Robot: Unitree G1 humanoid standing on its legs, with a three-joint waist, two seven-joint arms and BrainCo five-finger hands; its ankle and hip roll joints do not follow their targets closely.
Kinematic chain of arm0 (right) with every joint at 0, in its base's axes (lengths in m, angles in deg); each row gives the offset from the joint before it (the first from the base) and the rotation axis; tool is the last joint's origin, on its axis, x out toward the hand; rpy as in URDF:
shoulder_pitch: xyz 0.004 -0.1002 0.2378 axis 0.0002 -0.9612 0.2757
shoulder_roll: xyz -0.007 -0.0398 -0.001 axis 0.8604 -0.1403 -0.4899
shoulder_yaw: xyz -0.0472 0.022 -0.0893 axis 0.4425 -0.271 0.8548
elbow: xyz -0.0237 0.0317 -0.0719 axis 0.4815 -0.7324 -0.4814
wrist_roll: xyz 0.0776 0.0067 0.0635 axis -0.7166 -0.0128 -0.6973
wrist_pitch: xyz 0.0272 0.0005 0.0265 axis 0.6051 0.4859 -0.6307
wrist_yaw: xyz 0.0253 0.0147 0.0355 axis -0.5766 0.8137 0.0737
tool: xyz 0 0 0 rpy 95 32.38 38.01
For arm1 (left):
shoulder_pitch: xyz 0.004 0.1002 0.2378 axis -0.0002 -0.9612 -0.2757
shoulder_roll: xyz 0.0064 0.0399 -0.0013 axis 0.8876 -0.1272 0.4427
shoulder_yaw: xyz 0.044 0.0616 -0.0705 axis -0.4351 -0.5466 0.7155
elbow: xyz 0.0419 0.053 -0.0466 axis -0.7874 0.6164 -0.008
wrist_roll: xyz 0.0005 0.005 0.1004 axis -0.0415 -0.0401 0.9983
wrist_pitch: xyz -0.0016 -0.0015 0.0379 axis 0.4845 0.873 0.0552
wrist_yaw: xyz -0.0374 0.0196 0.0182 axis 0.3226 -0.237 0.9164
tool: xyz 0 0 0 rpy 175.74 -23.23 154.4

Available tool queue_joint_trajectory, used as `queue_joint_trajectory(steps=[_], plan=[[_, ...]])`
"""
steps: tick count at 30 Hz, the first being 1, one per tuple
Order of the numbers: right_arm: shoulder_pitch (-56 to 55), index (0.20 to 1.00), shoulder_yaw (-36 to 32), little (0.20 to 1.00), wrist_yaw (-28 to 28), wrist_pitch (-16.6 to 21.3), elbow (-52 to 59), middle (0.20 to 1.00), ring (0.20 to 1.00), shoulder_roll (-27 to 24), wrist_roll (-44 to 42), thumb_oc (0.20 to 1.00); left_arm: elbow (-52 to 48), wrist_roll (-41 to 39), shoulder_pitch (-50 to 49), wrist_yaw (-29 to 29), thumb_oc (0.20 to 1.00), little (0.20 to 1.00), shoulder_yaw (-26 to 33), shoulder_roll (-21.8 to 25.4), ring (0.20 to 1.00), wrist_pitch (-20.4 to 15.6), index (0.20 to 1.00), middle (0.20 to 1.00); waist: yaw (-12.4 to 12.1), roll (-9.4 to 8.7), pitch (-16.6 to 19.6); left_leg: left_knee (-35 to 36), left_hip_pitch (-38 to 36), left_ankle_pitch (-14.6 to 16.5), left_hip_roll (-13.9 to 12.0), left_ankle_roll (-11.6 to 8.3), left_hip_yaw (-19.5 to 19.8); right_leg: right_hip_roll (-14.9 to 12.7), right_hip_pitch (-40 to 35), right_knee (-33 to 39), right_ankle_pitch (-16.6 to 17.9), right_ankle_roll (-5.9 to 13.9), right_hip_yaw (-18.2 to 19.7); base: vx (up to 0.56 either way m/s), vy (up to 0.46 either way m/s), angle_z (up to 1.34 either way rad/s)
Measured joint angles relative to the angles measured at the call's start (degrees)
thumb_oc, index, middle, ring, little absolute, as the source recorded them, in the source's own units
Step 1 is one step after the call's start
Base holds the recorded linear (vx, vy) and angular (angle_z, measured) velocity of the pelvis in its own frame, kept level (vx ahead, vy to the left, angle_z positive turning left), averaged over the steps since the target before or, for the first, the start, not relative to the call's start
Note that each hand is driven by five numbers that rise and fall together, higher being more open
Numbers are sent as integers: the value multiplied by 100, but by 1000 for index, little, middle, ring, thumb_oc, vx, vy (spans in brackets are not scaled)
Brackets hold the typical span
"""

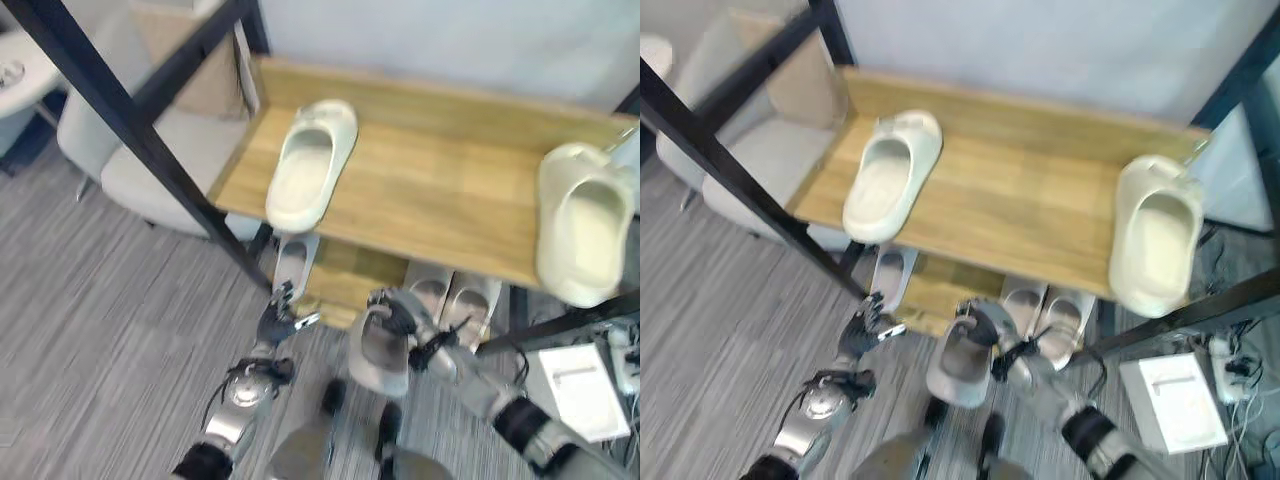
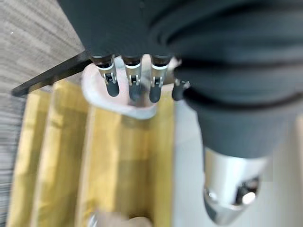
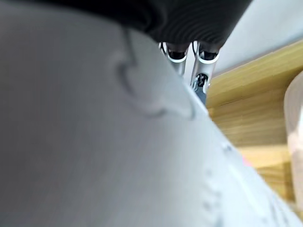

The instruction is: Arrange the slippers neatly on the shoe rack.

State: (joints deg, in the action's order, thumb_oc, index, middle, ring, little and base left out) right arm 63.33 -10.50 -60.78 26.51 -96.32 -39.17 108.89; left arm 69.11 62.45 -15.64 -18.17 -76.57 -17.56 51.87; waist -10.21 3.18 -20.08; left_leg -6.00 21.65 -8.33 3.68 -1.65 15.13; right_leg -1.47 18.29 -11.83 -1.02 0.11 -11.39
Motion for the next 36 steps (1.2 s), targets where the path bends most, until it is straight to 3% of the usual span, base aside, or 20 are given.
queue_joint_trajectory(steps=[2, 5, 13, 14, 15, 20, 30, 31, 32, 36], plan=[[362, 200, -300, 200, 304, -173, -132, 200, 200, 1, 115, 200, -1, -3, 376, -80, 1000, 1000, 81, 14, 1000, -9, 1000, 1000, -134, -22, -174, -212, 481, 128, 69, -154, 125, -152, 697, -810, -355, -126, -125, -78, 2, 41], [567, 200, -637, 200, 702, -390, -140, 200, 200, -23, 235, 200, -459, -4, 348, -207, 1000, 1000, 209, 188, 1000, -21, 1000, 1000, -300, -91, -227, -287, 789, 164, 130, -100, 189, -265, 1176, -1305, -629, -289, -183, -51, 6, 32], [770, 200, -998, 200, 1393, -661, -147, 200, 200, -183, 391, 200, -840, -1, 531, -332, 1000, 1000, 275, 172, 1000, -181, 1000, 1000, -233, -148, -204, -907, 1530, 271, 307, -65, 276, -436, 1826, -1902, -848, -237, -300, 17, 4, 12], [947, 200, -981, 200, 1489, -665, -399, 200, 200, -224, 390, 200, -889, -2, 575, -334, 1000, 1000, 281, 194, 1000, -183, 1000, 1000, -221, -208, -171, -1040, 1638, 399, 363, -91, 281, -492, 1917, -2019, -989, -275, -305, 110, -5, 12], [1350, 200, -1020, 200, 1620, -779, -714, 200, 200, -283, 384, 200, -1044, -1, 530, -335, 1000, 1000, 273, 349, 1000, -226, 1000, 1000, -234, -489, 17, -1181, 1845, 432, 376, -60, 243, -482, 2064, -2091, -947, -240, -302, 15, 27, 11], [1885, 200, -967, 200, 1864, -897, -974, 200, 200, -39, 208, 200, -1051, -2, 649, -339, 1000, 1000, 268, 339, 1000, -236, 1000, 1000, -270, -506, 34, -1211, 1979, 435, 387, -56, 267, -480, 2122, -1995, -942, -229, -348, 12, -1, 4], [2329, 200, -765, 200, 1994, -1020, -1273, 200, 200, -21, 99, 200, -1112, -1, 855, -367, 1000, 1000, -1, 348, 1000, -288, 1000, 1000, -417, -499, 42, -1043, 2033, 391, 418, -126, 499, -492, 2112, -1883, -954, -210, -540, 26, -13, 11], [2331, 438, -733, 438, 1998, -1018, -1346, 438, 438, 2, 101, 438, -1113, 0, 879, -370, 1000, 1000, 2, 351, 1000, -292, 1000, 1000, -434, -498, 42, -1042, 2036, 390, 421, -126, 503, -493, 2113, -1884, -962, -207, -543, 26, 4, 8], [2360, 1000, -723, 1000, 2009, -1034, -1583, 1000, 1000, 41, 104, 1000, -1123, 0, 934, -372, 1000, 1000, -2, 355, 1000, -299, 1000, 1000, -438, -492, 46, -1037, 2045, 390, 431, -128, 526, -498, 2114, -1884, -973, -206, -560, 24, 9, 7], [2399, 1000, -533, 1000, 2007, -1291, -1870, 1000, 1000, 35, 104, 1000, -1321, 1, 970, -389, 1000, 1000, -2, 353, 1000, -315, 1000, 1000, -428, -487, 78, -1038, 2138, 386, 441, -135, 568, -504, 2194, -1881, -979, -204, -585, 18, 12, 5]])
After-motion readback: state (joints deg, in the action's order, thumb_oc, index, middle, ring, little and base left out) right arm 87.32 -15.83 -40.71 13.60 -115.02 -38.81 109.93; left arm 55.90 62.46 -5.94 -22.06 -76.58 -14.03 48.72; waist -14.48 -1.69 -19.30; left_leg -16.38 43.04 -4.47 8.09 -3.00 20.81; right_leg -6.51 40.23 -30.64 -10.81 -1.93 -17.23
